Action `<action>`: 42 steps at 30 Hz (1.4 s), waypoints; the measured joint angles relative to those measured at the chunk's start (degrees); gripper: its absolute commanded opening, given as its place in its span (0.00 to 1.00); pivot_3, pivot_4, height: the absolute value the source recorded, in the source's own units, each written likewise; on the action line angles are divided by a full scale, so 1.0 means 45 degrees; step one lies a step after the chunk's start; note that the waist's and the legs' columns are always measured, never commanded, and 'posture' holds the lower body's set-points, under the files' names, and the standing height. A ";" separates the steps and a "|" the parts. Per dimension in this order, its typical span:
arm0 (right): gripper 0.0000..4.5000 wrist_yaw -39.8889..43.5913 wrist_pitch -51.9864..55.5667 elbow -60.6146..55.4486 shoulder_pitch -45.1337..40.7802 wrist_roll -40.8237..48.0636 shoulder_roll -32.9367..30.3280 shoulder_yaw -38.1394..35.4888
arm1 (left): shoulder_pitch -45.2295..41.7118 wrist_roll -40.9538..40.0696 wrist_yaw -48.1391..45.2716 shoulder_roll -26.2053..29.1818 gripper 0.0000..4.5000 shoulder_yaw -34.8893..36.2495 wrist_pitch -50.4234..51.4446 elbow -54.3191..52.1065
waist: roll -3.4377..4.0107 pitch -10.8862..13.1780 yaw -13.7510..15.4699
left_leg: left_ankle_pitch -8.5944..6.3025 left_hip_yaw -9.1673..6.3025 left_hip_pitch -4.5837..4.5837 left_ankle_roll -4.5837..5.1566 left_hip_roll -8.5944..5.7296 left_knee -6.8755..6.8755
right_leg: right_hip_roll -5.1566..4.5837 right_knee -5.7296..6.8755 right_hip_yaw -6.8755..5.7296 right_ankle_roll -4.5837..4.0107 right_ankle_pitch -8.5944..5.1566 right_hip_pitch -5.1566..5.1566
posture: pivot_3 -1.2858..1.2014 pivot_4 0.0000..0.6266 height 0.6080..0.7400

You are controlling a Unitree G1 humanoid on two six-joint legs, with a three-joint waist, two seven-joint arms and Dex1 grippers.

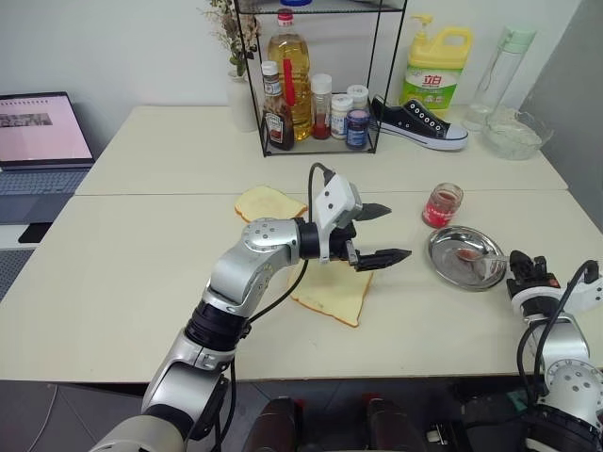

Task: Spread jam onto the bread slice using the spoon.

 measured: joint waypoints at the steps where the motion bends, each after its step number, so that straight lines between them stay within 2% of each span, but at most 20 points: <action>1: 0.01 0.0021 0.0180 -0.0032 -0.0002 -0.0023 -0.0288 0.0096 | 0.0000 -0.0003 -0.0007 0.0013 1.00 0.0002 -0.0003 0.0003 | 0.0005 0.0003 -0.0001 | 0.0000 0.0002 0.0000 0.0000 0.0000 0.0000 | 0.0000 0.0000 0.0002 0.0000 0.0000 -0.0001 | 0.52 0.24 1.00; 5: 0.01 0.0153 0.1391 -0.0599 -0.0324 0.0134 -0.2078 0.0578 | 0.0000 -0.0062 -0.0350 0.0556 1.00 0.0041 -0.0001 0.0003 | 0.0041 0.0024 -0.0027 | 0.0000 0.0008 -0.0004 0.0000 0.0000 -0.0003 | 0.0001 0.0003 0.0007 0.0000 0.0000 -0.0012 | 0.52 0.24 1.00; 9: 0.01 0.0851 0.2723 -0.0867 -0.1350 0.0527 -0.4632 0.0614 | -0.0080 -0.0107 -0.0750 0.1052 1.00 0.0477 -0.0206 0.0109 | 0.0043 0.0029 -0.0024 | 0.0000 0.0001 -0.0012 0.0001 0.0004 -0.0005 | 0.0003 -0.0006 -0.0006 -0.0003 -0.0002 -0.0012 | 0.52 0.24 1.00; 13: 0.01 0.1607 0.3496 -0.0130 -0.3024 0.0389 -0.5997 0.1120 | -0.0981 0.0003 -0.0720 0.0968 1.00 0.0920 -0.0952 0.1155 | 0.0035 0.0034 -0.0002 | 0.0003 0.0011 -0.0014 0.0006 -0.0002 0.0005 | 0.0001 -0.0006 -0.0003 -0.0002 -0.0001 -0.0008 | 0.52 0.24 1.00; 16: 0.01 0.2400 0.3568 0.0896 -0.4654 -0.0477 -0.6654 0.1871 | -0.1733 0.0360 -0.0703 0.0802 1.00 0.1022 -0.1708 0.2179 | 0.0035 0.0034 -0.0004 | 0.0003 0.0013 -0.0017 0.0006 -0.0003 -0.0002 | 0.0001 -0.0015 -0.0005 -0.0002 -0.0001 -0.0009 | 0.52 0.24 1.00; 24: 0.01 0.4833 0.3070 0.3941 -0.7360 -0.3882 -0.6829 0.4236 | -0.2510 0.1003 -0.0838 0.0343 1.00 0.1006 -0.2918 0.3919 | 0.0028 0.0038 -0.0015 | 0.0004 0.0026 -0.0040 0.0007 -0.0001 0.0000 | -0.0005 -0.0020 0.0004 -0.0002 -0.0001 -0.0037 | 0.52 0.24 1.00; 42: 0.01 0.8412 0.1383 0.7161 -0.9368 -0.9106 -0.6657 0.6577 | -0.2072 0.1191 -0.0518 0.0469 1.00 0.1016 -0.2726 0.3232 | 0.0029 0.0038 -0.0042 | 0.0005 0.0024 -0.0041 0.0003 -0.0001 0.0002 | -0.0007 -0.0011 0.0006 -0.0002 -0.0001 -0.0048 | 0.52 0.24 1.00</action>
